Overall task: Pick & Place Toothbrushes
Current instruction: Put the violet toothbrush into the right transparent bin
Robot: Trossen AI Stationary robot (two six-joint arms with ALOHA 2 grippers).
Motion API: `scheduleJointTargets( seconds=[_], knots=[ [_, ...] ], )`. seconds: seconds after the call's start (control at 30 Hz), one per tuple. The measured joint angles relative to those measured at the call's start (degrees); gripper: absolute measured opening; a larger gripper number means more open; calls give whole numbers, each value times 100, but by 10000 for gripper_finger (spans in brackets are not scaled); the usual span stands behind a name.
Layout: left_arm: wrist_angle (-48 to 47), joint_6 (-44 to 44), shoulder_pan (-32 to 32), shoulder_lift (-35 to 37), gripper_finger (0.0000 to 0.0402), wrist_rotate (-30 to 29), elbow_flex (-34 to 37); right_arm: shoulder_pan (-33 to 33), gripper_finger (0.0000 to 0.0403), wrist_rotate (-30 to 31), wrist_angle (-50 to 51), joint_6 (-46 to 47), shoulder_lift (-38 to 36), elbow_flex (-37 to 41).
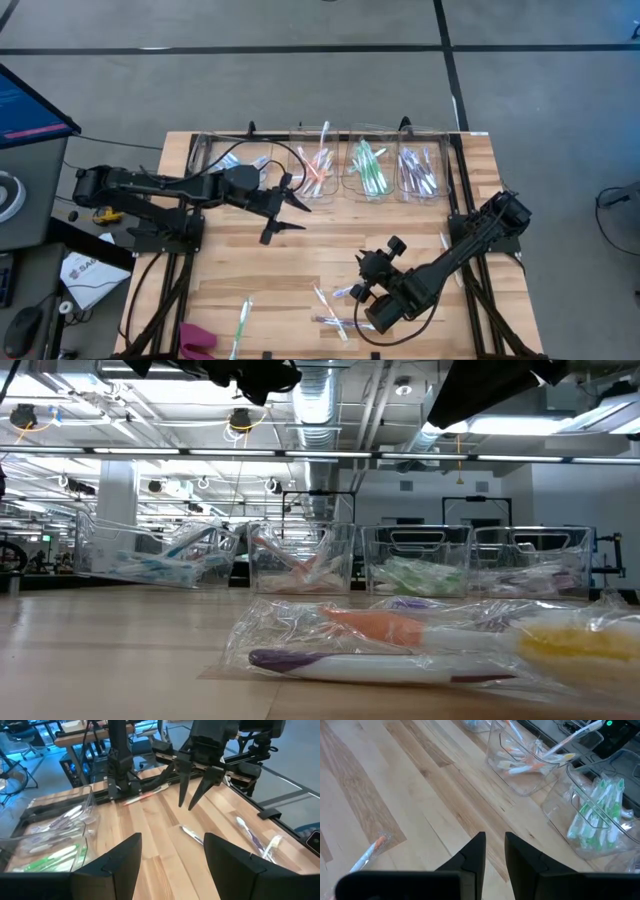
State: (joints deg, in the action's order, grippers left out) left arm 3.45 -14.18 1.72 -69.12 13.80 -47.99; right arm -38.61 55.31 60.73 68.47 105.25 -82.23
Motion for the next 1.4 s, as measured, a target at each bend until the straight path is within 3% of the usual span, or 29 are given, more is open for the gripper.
scheduleJointTargets(
  seconds=[1.4],
  knots=[
    [-160, 116, -173, 0, 209, 0, 0, 2, 65, 2, -122, -18, 0, 2]
  ],
)
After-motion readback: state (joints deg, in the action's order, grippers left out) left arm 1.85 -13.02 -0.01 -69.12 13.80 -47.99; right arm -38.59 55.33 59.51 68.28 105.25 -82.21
